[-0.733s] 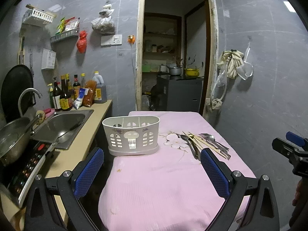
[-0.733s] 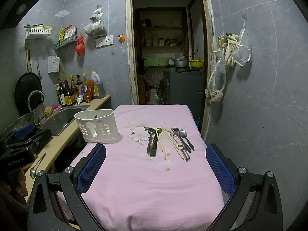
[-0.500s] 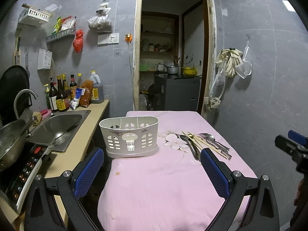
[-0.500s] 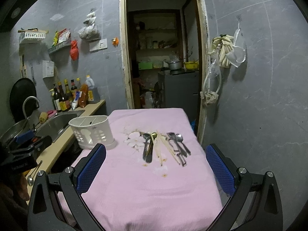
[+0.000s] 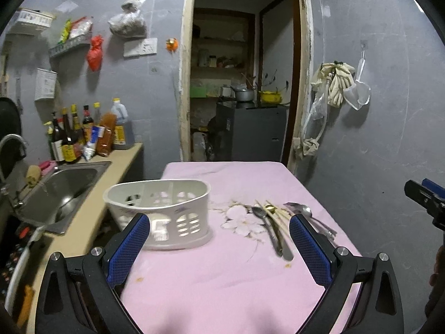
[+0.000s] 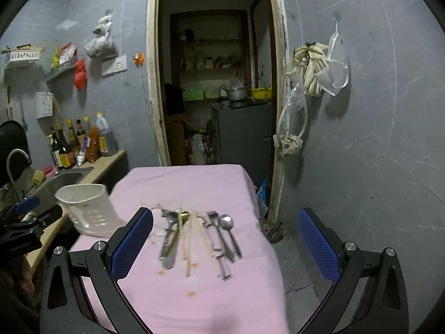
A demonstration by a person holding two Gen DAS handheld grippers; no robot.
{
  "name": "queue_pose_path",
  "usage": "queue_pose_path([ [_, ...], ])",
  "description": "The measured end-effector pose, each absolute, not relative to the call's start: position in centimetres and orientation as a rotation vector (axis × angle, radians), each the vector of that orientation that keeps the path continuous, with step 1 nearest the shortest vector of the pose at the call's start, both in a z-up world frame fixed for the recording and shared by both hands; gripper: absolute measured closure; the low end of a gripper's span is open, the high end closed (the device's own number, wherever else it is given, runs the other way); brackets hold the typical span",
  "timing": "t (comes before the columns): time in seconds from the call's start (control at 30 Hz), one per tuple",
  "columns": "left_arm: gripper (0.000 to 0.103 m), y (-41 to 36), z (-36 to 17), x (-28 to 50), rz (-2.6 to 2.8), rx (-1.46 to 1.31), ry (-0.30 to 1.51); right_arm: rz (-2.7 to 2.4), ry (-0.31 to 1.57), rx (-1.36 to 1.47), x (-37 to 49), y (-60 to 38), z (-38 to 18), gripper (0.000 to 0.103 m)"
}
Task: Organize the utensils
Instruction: 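Move both tools forward over the row of utensils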
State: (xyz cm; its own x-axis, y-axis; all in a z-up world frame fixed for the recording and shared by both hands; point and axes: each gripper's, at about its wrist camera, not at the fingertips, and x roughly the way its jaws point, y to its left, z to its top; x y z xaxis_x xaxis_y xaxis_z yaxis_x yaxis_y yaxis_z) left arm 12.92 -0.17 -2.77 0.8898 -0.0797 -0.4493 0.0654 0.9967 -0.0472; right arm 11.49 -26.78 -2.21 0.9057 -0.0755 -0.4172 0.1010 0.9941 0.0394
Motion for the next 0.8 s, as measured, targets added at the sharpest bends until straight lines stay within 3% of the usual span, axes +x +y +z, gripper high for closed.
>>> queue_pose_path([
  [0.63, 0.004, -9.4, -10.9, 29.7, -0.107, -0.019, 0.667, 0.141, 0.719, 0.066, 30.8, -33.0, -14.3, 0.002],
  [0.73, 0.014, -9.7, -12.7, 31.7, -0.105, -0.024, 0.717, 0.200, 0.762, 0.059, 32.6, -33.0, -16.4, 0.012],
  [0.8, 0.020, -9.6, -13.7, 32.7, -0.108, -0.043, 0.754, 0.239, 0.803, 0.054, 33.8, -33.0, -17.7, 0.027],
])
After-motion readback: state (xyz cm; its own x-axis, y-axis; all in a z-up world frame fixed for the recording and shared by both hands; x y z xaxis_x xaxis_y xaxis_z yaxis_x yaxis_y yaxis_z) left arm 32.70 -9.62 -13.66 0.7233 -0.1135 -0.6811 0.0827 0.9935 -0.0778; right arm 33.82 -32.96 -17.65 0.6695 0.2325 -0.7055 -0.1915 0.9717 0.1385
